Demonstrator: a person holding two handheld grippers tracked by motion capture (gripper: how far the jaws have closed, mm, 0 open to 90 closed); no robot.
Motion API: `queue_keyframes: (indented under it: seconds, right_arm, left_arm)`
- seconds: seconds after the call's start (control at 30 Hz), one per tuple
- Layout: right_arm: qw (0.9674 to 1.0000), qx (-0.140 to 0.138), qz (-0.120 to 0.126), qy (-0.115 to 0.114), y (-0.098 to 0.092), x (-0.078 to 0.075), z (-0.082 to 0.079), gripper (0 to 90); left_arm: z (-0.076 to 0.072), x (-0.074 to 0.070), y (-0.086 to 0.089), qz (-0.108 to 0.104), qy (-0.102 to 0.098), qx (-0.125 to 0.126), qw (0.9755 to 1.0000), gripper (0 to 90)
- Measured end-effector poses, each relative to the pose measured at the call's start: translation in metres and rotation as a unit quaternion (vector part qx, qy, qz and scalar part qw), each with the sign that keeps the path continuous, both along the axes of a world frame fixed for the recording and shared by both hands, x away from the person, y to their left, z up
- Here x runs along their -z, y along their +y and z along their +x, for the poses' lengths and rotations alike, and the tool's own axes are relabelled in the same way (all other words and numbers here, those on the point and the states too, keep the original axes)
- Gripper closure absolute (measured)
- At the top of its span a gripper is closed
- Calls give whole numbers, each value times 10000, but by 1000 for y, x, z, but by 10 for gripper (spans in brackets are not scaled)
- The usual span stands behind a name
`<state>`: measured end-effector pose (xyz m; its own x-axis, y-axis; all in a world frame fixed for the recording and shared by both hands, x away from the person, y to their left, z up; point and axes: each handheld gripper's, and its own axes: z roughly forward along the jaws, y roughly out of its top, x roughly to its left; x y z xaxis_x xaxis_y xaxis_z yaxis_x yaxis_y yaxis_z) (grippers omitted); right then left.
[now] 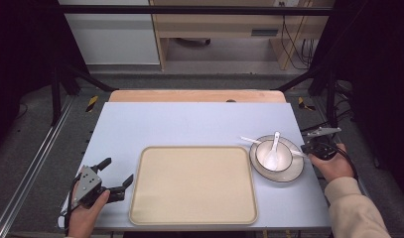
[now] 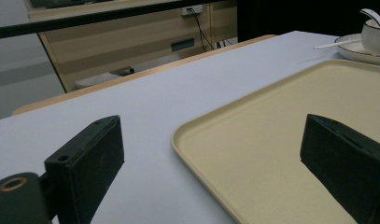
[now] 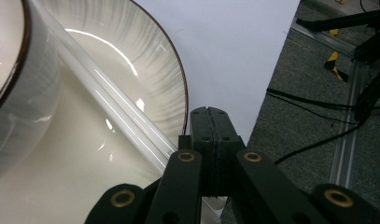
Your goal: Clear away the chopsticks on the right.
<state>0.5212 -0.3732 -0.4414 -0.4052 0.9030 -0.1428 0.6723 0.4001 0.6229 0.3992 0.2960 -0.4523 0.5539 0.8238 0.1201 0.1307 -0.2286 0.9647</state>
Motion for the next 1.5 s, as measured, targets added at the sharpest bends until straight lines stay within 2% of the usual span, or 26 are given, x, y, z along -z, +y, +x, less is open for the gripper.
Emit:
queue_keyframes:
  seconds: [0.1,0.27,0.37,0.43,0.47,0.5,0.53,0.77,1.1,1.27,1.5]
  right_arm:
    - [10000,-4,19,-12,0,0,-3,900]
    - [9997,29,228,-29,-1,1,-15,900]
    - [9983,54,452,-361,-4,-2,-22,900]
    - [9963,-157,640,-554,-3,-3,-25,892]
    - [9958,-314,629,-590,-1,-3,-26,886]
    - [9958,-314,629,-590,-1,-3,-26,886]
    - [9950,-494,652,-578,4,-4,-29,880]
    - [9943,-750,592,-472,6,-1,-26,853]
    - [9946,-748,562,-454,4,2,-20,813]
    - [9951,-689,620,-341,3,4,-14,791]
    - [9953,-756,551,-235,3,9,-9,802]
  left_arm:
    - [0,0,0,7,12,4,10000,59]
    - [1,0,0,7,6,0,10000,59]
    - [0,0,1,9,1,0,10000,59]
    - [0,-1,0,33,-6,12,10000,59]
    - [0,-1,0,42,-11,15,10000,59]
    - [0,-1,0,42,-11,15,10000,59]
    - [1,-1,0,52,-8,29,10000,59]
    - [1,0,-1,102,10,44,9999,59]
    - [1,0,-2,124,32,77,9999,59]
    - [1,0,-2,133,37,78,9999,59]
    - [1,0,-2,150,50,96,9998,59]
